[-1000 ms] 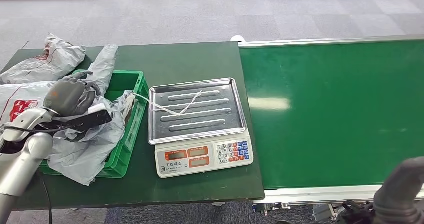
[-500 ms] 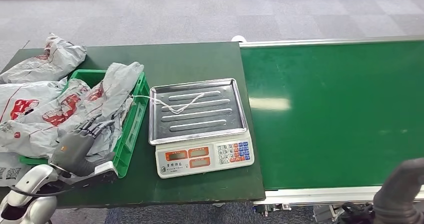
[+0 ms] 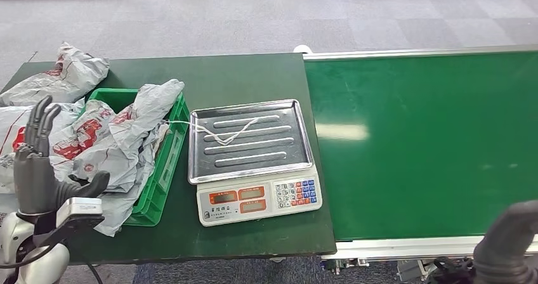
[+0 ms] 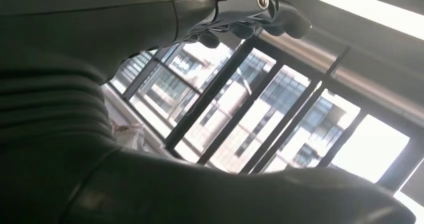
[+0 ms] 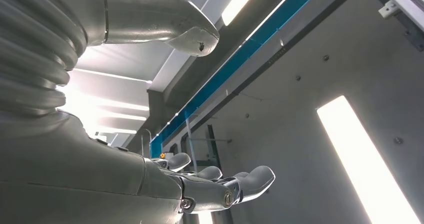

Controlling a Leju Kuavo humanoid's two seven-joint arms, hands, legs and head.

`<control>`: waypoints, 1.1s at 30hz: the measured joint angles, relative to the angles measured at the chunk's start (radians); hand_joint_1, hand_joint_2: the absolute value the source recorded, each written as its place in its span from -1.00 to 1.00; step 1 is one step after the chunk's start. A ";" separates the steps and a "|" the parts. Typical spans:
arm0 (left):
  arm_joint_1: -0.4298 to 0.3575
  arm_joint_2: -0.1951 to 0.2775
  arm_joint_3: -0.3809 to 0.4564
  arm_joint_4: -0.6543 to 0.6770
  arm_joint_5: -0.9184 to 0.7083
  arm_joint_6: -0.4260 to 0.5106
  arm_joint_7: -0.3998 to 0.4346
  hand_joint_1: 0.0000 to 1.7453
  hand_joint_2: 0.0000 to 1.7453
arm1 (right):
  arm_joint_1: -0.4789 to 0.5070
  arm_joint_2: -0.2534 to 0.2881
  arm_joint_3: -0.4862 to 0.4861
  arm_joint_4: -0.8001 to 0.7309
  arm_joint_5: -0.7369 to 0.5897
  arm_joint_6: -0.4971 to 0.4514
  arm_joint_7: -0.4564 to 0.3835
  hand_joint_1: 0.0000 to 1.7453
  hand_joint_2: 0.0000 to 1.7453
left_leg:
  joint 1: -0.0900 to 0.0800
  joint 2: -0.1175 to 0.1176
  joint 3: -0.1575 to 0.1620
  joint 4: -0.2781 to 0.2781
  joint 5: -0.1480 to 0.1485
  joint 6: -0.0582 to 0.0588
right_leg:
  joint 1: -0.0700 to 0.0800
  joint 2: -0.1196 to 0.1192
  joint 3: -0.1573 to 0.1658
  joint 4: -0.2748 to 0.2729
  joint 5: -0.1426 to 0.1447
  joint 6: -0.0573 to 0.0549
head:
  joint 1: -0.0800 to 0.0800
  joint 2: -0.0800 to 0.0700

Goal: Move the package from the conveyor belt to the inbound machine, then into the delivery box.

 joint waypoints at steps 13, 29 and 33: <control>0.079 -0.099 -0.055 -0.187 0.166 0.293 -0.251 -1.00 -1.00 | 0.040 0.004 -0.027 0.061 -0.115 -0.001 -0.014 -1.00 -1.00 | 0.000 0.000 0.000 0.000 -0.001 0.001 | 0.000 0.000 0.001 0.000 -0.001 0.001 | 0.000 0.000; 0.124 -0.350 -0.040 -0.267 -0.006 0.295 -0.338 -1.00 -1.00 | 0.147 0.005 -0.086 0.136 -0.096 -0.001 -0.014 -1.00 1.00 | 0.000 -0.001 0.000 0.000 -0.002 0.003 | 0.000 -0.002 0.002 0.000 -0.001 0.001 | 0.000 0.000; 0.102 -0.452 0.098 -0.324 -0.173 0.300 -0.339 -1.00 -1.00 | 0.178 0.021 -0.155 0.159 -0.074 -0.001 -0.013 -1.00 1.00 | 0.000 -0.001 0.000 0.000 -0.002 0.003 | -0.001 -0.002 0.002 -0.001 -0.001 0.002 | 0.000 0.000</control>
